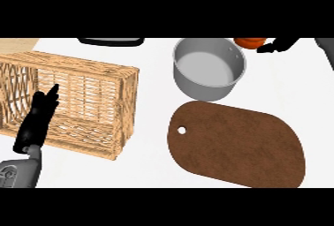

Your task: Pick the squash from the cutting board and place it in the pot

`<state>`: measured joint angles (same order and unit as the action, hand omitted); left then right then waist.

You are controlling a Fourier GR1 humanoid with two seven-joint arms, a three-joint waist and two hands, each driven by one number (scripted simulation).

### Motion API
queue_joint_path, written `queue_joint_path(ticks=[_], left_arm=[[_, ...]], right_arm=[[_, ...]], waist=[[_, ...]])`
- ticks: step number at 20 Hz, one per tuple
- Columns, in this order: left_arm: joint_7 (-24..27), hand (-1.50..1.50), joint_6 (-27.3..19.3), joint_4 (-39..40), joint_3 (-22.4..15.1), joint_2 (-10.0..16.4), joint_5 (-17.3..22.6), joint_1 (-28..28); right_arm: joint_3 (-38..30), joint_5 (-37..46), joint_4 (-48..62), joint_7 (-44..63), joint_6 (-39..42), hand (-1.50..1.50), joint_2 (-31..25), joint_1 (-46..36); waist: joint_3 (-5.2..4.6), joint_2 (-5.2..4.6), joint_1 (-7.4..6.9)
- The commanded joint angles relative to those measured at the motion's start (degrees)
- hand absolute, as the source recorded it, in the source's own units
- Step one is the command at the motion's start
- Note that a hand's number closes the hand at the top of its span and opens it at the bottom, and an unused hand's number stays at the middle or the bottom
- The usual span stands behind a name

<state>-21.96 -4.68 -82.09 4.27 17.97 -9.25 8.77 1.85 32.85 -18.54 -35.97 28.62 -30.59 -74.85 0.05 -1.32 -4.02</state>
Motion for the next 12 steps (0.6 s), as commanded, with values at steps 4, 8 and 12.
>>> queue_joint_path(ticks=[4, 8, 12], left_arm=[[-0.7, 0.00, 0.3, -0.3, 0.7, 0.4, 0.2, 0.5], [0.1, 0.00, 1.6, -1.4, 1.8, 1.9, 1.1, -1.7], [-1.1, 0.00, 0.3, 0.5, 0.5, 0.1, -0.2, 1.8]], right_arm=[[-5.0, -5.9, 6.6, -2.2, 7.0, -1.50, 4.8, 0.4], [-12.4, -13.0, 10.1, 1.6, 7.5, -1.50, 2.9, -1.0], [-18.1, -18.2, 12.7, 6.0, 5.7, -1.50, 1.3, -2.1]], waist=[[0.01, 0.03, 0.69], [0.05, -0.02, -0.20], [0.07, -0.62, 0.17]])
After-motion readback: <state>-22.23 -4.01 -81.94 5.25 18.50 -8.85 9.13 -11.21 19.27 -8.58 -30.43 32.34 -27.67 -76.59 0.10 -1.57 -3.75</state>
